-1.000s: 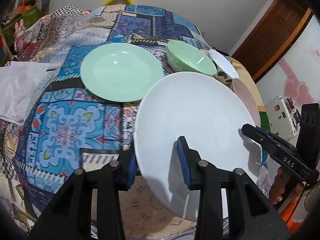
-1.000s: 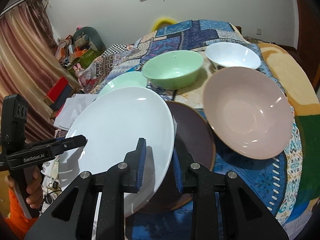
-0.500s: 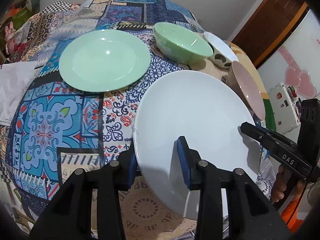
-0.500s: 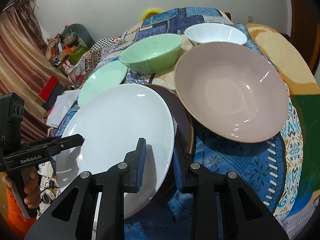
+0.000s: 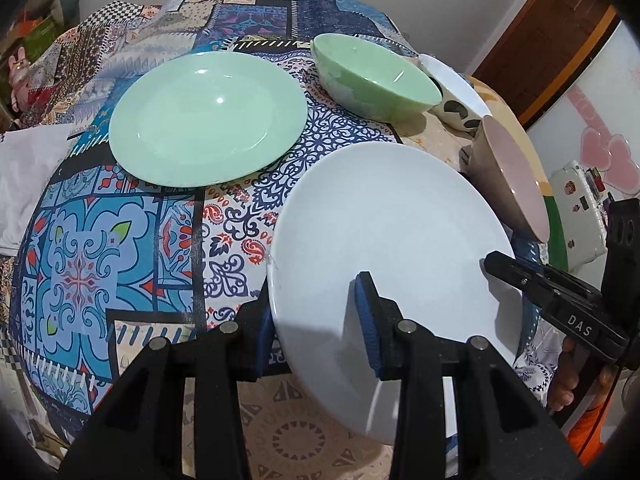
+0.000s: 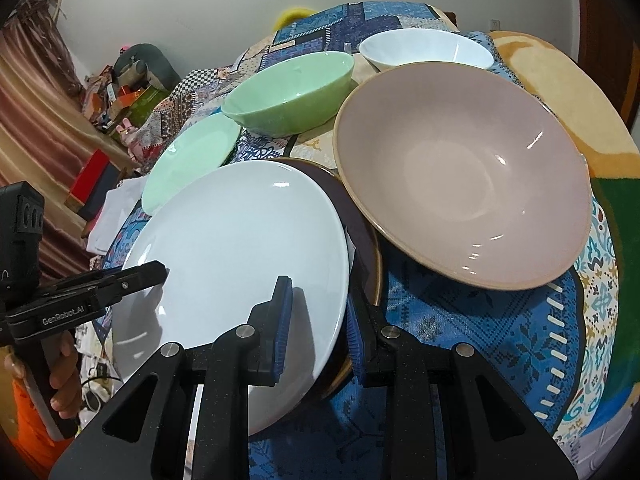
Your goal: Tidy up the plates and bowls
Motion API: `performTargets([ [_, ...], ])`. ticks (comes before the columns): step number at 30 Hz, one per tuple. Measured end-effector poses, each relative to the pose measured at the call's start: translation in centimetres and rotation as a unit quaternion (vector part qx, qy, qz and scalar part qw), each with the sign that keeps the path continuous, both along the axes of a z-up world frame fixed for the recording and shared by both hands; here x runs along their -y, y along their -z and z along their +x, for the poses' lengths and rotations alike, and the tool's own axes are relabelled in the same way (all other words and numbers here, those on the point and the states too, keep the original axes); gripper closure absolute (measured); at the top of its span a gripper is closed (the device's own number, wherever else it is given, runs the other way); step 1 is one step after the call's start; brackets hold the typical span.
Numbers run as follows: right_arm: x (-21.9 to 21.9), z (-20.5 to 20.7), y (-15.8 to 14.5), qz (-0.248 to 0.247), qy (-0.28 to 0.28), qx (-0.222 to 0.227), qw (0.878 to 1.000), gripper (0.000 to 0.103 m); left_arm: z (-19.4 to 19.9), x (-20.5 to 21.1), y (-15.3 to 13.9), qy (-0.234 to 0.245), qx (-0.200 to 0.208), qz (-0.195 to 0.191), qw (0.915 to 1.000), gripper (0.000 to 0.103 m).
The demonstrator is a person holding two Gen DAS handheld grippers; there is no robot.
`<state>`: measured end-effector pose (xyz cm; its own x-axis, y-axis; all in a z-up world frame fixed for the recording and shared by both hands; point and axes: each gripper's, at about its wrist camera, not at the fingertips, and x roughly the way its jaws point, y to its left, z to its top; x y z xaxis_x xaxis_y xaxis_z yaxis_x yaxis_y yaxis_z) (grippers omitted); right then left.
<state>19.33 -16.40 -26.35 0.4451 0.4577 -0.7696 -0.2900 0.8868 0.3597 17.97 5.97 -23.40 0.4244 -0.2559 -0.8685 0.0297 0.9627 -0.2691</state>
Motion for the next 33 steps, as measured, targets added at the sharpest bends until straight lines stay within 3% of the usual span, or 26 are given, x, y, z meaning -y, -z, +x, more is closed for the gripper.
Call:
performTargets([
  [26, 0.1, 0.3, -0.7, -0.014, 0.001, 0.008, 1.000, 0.079, 1.5, 0.6, 1.2, 0.005, -0.006, 0.017, 0.9998, 0.065],
  [33, 0.4, 0.2, -1.1, -0.028, 0.013, 0.015, 0.999, 0.078, 1.1, 0.8, 0.3, 0.009, 0.012, 0.028, 0.9995, 0.065],
])
